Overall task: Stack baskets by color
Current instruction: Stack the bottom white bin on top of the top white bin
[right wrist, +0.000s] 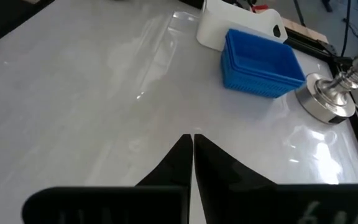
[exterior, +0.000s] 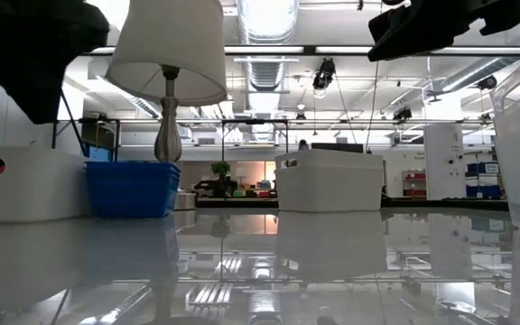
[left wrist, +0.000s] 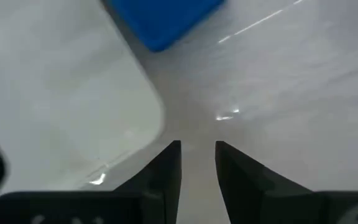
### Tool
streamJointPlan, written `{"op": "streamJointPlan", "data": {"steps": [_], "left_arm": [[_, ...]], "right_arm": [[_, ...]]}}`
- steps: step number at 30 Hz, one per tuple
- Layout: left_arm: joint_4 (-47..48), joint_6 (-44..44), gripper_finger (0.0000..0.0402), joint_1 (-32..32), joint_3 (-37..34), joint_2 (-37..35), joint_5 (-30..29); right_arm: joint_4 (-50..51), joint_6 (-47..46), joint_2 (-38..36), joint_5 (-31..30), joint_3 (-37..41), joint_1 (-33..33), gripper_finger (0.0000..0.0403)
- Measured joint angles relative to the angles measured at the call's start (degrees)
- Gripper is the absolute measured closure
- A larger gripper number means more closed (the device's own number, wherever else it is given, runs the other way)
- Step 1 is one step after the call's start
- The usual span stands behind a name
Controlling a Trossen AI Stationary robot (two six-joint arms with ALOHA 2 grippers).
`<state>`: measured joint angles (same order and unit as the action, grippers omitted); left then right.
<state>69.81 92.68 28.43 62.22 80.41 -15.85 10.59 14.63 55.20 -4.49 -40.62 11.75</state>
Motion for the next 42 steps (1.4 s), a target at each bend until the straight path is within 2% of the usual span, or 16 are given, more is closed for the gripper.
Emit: {"op": "streamJointPlan", "data": {"steps": [7,13,21,26,34,42], "left_arm": [[0.2,-1.8,0.0280,-1.1,-0.7,-1.3,4.4],[1.1,-3.0,0.0239,-1.2,-2.4,-1.2,0.7],[-0.7,-1.5,0.0236,-1.2,-8.9,-0.7,-0.6],[-1.4,-1.5,0.0267,-1.2,-10.1,-0.7,-0.7],[-1.9,-2.2,0.0388,-1.2,-10.2,-0.7,-0.9],[-1.0,-3.7,0.0400,-1.2,-7.7,-0.7,-1.0]], "right_arm": [[0.5,-0.8,0.1,0.2,0.0,0.0,0.0394],[1.1,-0.9,0.0,0.2,0.0,0.0,0.0394],[1.1,-1.8,0.0,0.2,0.0,0.0,0.0394],[1.1,-1.6,0.0,0.2,0.0,0.0,0.0394],[1.1,-1.7,0.0,0.1,0.0,0.0,0.0394],[1.1,-1.7,0.1,0.1,0.1,0.0,0.0394]]}}
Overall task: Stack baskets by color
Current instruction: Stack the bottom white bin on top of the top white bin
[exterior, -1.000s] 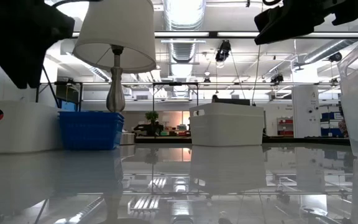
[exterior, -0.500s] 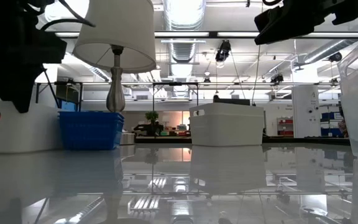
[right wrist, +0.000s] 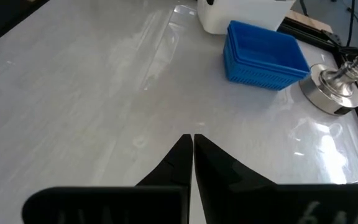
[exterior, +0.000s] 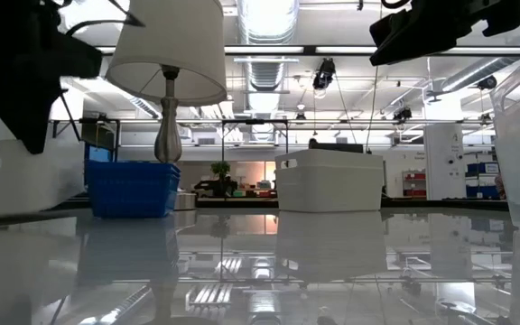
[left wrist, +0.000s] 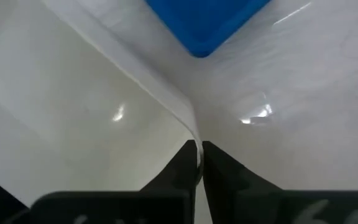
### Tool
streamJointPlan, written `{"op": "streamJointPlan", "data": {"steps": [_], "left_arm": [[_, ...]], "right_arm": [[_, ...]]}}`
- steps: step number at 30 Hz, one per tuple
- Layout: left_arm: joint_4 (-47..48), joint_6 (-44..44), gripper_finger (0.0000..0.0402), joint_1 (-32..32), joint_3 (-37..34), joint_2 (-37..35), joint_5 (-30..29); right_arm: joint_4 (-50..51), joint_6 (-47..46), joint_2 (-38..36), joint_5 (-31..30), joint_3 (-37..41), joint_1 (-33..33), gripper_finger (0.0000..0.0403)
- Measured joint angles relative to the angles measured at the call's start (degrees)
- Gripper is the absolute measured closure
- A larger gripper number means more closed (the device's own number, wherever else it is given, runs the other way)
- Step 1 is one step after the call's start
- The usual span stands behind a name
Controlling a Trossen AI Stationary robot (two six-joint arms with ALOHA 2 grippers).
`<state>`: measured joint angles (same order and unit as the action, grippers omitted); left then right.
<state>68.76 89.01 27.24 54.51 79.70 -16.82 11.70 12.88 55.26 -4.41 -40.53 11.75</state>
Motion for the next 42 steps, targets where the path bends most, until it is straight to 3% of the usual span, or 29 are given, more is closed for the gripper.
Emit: {"op": "streamJointPlan", "data": {"steps": [4,9,16,21,30,42], "left_arm": [[2.3,-1.2,0.0401,0.1,3.7,0.0,0.0],[12.1,-1.8,0.0401,0.6,11.0,0.0,0.6],[13.7,-15.9,0.0401,1.1,23.8,0.1,3.9],[7.9,-29.7,0.0401,1.5,30.9,1.4,3.3],[-25.8,-62.8,0.0401,1.4,29.6,7.4,2.8],[-27.7,-65.6,0.0401,1.1,29.6,21.5,2.8]], "right_arm": [[0.0,0.1,0.0,-0.1,0.0,0.0,0.0394],[0.0,-0.2,0.0,0.0,0.1,0.0,0.0394],[0.0,0.0,0.0,0.0,0.2,0.0,0.0394],[0.0,0.0,0.0,0.0,0.2,0.0,0.0394],[0.1,-0.3,0.0,0.0,0.5,0.0,0.0394],[2.0,-1.8,0.0,0.0,0.8,0.0,0.0394]]}}
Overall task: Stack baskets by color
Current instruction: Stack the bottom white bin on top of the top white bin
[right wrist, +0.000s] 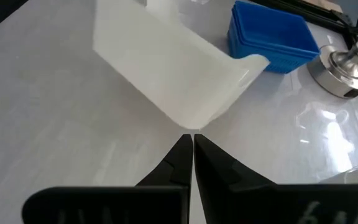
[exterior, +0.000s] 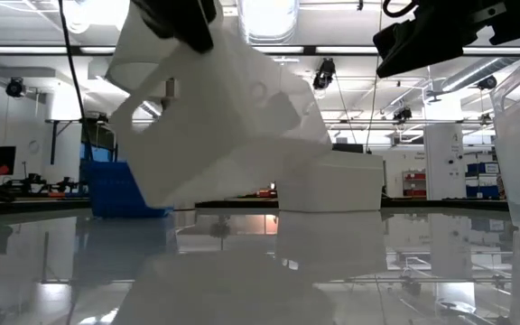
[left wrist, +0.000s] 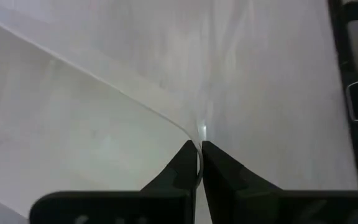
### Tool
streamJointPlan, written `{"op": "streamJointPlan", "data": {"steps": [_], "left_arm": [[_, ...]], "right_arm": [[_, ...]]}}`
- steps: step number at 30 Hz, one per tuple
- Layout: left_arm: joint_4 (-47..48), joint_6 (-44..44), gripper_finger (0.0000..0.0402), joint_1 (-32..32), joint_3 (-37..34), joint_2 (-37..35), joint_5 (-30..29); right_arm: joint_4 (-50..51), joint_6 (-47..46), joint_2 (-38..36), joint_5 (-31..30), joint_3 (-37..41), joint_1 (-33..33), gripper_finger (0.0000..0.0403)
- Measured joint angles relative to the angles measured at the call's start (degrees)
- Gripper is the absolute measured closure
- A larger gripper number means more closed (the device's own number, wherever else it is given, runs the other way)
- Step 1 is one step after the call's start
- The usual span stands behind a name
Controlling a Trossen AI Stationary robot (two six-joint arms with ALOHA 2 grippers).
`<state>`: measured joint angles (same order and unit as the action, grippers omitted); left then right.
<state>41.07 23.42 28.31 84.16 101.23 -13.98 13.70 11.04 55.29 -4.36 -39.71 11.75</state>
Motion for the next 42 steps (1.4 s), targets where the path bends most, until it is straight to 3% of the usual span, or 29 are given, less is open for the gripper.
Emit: {"op": "streamJointPlan", "data": {"steps": [15,25,29,33,36,42], "left_arm": [[-1.6,0.0,0.0401,-0.7,-0.8,4.3,0.1],[-2.0,-0.1,0.0344,-0.9,-1.2,4.3,0.2],[-1.6,-0.3,0.0325,-0.9,-1.3,4.3,0.0],[0.4,-0.5,0.0320,-0.8,-1.4,3.3,-0.2],[-0.3,-2.1,0.0320,0.4,-1.7,1.5,-4.3],[-6.2,-6.2,0.0320,4.2,-6.2,-3.0,-19.9]], "right_arm": [[-0.3,-3.1,0.0,3.1,0.1,0.0,0.0387],[-1.6,-6.6,2.2,3.3,0.1,0.0,0.0297],[-4.8,-6.7,6.6,3.7,0.0,0.0,0.0263],[-10.0,-5.6,12.8,7.9,-1.7,0.0,0.0239],[-11.2,-3.3,17.5,8.3,-5.2,0.0,0.0229],[-11.0,2.0,27.4,11.0,-13.1,0.0,0.0227]]}}
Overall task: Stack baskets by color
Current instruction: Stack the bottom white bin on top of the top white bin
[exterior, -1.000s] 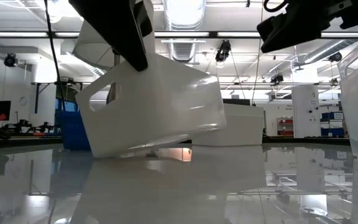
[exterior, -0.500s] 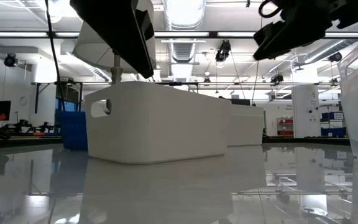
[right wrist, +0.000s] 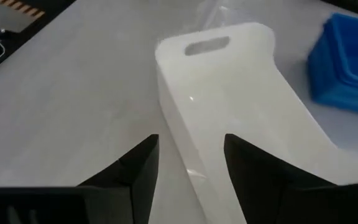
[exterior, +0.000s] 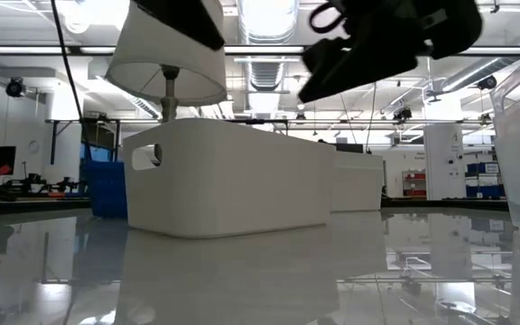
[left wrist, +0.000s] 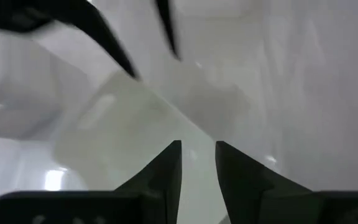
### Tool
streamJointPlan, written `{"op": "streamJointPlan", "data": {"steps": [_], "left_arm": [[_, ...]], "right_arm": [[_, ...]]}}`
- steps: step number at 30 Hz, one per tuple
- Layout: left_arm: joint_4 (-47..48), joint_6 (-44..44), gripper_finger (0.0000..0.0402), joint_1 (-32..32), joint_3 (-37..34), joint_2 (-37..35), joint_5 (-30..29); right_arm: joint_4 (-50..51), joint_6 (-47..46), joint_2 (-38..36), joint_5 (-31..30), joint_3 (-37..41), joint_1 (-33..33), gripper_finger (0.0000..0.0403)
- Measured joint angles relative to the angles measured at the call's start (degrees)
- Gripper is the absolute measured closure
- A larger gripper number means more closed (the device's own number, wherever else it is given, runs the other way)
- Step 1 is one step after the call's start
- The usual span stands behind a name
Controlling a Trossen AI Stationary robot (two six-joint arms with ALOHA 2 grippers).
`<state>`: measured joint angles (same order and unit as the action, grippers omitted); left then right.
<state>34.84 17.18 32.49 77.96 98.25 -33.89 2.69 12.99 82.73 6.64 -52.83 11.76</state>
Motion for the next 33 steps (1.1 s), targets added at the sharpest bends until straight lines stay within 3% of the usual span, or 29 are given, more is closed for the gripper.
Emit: {"op": "streamJointPlan", "data": {"steps": [5,11,18,21,27,33], "left_arm": [[-4.9,-1.5,0.0320,1.5,-5.1,-4.1,-5.9],[-8.4,-1.2,0.0320,2.0,-11.6,-9.9,-6.1],[-10.3,-1.6,0.0320,2.1,-16.7,-17.0,-7.4],[-10.5,-1.3,0.0320,2.1,-18.4,-19.3,-8.6],[-11.7,-1.3,0.0320,2.1,-20.6,-22.1,-8.7],[-11.8,-1.6,0.0320,2.1,-20.6,-22.4,-8.7]], "right_arm": [[-0.1,2.2,7.4,1.2,-5.5,0.0,0.0229],[0.8,5.0,15.3,0.9,-10.0,-0.3,0.0251],[5.2,7.6,19.6,0.9,-14.7,-0.3,0.0340],[5.9,9.2,20.1,0.9,-15.5,-0.3,0.0384],[10.8,10.8,18.4,0.9,-16.4,-0.3,0.0394],[23.7,14.1,10.0,0.9,-18.5,-2.1,0.0394]]}}
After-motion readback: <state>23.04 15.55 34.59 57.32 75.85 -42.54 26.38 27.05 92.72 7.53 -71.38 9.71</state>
